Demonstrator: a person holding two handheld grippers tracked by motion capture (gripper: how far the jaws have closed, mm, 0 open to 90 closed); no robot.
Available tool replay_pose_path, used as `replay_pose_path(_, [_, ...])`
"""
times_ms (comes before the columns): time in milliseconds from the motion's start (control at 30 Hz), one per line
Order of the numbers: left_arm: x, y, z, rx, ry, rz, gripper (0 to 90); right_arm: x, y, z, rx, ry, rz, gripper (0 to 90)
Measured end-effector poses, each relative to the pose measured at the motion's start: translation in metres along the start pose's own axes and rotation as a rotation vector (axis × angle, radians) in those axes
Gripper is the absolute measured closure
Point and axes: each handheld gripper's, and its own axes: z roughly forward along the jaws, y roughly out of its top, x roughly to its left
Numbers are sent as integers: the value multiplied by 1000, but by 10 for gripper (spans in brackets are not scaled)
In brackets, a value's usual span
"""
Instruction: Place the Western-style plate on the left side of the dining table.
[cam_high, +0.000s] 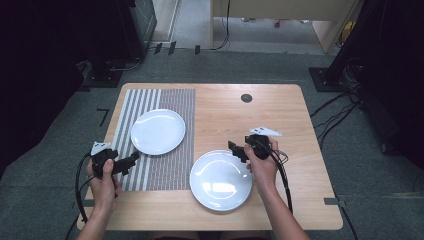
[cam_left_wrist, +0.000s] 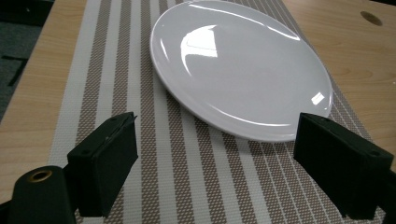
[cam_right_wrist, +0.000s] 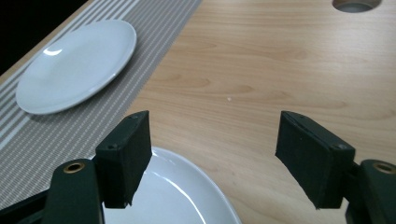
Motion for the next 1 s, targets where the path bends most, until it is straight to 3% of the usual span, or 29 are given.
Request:
replay_pose_path(533, [14,-28,-30,-10,-1,-1,138,-44,-39,-44,-43,-38,50,261])
replay_pose_path(1000, [30,-49,-40,-3,37,-21,141,-83,-64,-78,-69,-96,92,259])
